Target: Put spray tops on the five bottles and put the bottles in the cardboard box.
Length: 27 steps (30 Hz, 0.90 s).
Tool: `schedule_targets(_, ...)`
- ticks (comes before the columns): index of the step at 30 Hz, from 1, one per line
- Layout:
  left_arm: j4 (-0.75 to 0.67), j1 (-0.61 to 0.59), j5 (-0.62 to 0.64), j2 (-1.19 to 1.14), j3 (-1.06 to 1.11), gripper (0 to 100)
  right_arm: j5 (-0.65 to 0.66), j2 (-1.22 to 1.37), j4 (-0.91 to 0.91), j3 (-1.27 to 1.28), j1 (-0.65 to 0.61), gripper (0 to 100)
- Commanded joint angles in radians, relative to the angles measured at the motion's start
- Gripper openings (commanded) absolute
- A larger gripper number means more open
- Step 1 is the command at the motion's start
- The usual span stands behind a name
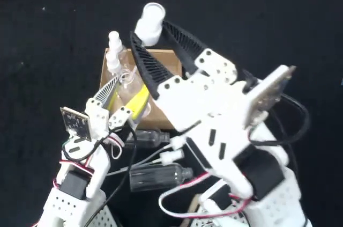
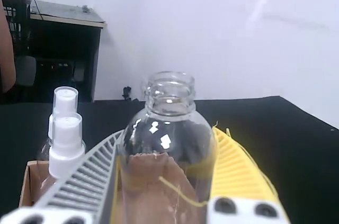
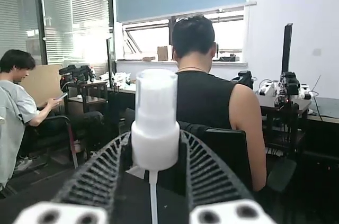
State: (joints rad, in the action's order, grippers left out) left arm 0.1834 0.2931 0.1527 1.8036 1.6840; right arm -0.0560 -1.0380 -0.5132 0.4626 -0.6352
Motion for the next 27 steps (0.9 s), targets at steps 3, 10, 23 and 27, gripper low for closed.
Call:
schedule_targets(3, -0.031, 0.01, -0.005, 0.018, 0.016, 3, 0.005, 0.015, 0.216, 0.107, -0.012, 1.1)
schedule_targets(10, -0.026, 0.012, 0.002, 0.018, 0.016, 3, 0.006, 0.018, 0.239, 0.125, 0.049, 1.1)
schedule_targets(23, -0.025, 0.012, 0.002, 0.018, 0.016, 3, 0.058, 0.151, 0.239, 0.091, 0.052, 1.1)
schedule_targets(27, -0.025, 0.012, 0.002, 0.018, 0.016, 3, 0.06, 0.153, 0.19, 0.067, 0.052, 1.1)
